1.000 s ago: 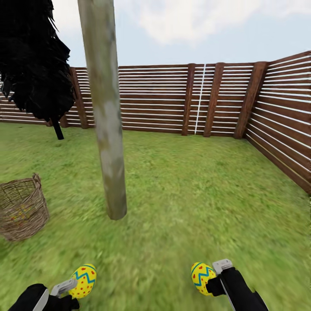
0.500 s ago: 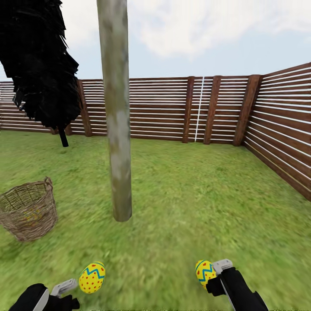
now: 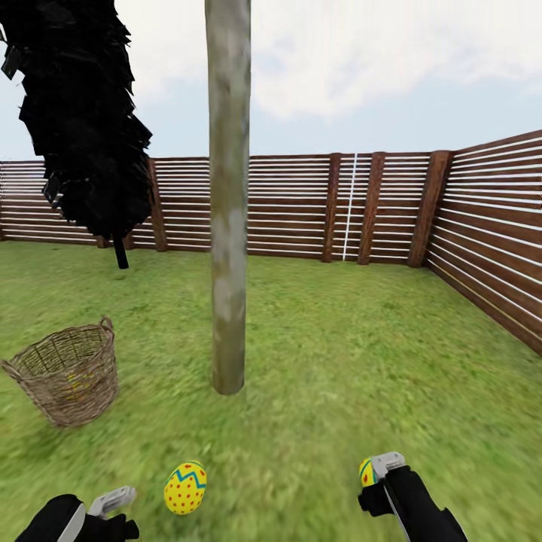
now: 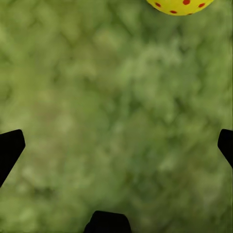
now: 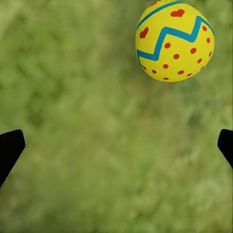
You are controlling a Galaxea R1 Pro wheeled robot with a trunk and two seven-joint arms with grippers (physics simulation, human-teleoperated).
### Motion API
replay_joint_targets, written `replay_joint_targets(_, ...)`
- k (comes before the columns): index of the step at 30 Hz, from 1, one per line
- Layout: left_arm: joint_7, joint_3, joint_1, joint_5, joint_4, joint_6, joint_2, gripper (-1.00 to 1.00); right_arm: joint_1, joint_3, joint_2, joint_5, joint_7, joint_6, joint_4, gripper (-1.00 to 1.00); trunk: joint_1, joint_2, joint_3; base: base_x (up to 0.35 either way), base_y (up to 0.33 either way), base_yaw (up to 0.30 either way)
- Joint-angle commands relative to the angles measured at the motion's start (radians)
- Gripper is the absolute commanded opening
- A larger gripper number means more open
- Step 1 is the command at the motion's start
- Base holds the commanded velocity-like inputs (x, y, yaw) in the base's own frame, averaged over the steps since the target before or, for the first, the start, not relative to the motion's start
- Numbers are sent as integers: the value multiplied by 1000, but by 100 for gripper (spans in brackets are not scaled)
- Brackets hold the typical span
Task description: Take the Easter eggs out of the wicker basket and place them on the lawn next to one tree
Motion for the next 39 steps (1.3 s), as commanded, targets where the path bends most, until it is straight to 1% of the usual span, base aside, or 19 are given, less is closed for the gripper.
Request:
replay_joint_targets(1, -3, 3, 0, 0, -1, 5, 0, 100, 0, -2, 1, 11, 9, 3, -1, 100, -1, 0, 3, -4, 32, 0)
replay_joint_targets(17, -4, 3, 0, 1, -1, 5, 0, 100, 0, -1, 2, 10, 9, 3, 7, 100, -8, 5, 53, 0, 49, 14)
replay_joint_targets(23, -5, 3, 0, 1, -1, 4, 0, 100, 0, -2, 3, 11, 9, 4, 9, 100, -31, 47, 63, 0, 93, 1)
replay_joint_targets(33, -6, 1, 0, 0, -1, 5, 0, 100, 0, -3, 2, 11, 9, 5, 9, 100, -70, 117, 79, 0, 317, 0)
replay_joint_targets(39, -6, 1, 0, 0, -1, 5, 0, 100, 0, -3, 2, 9, 9, 3, 9, 100, -93, 159, 96, 0, 336, 0)
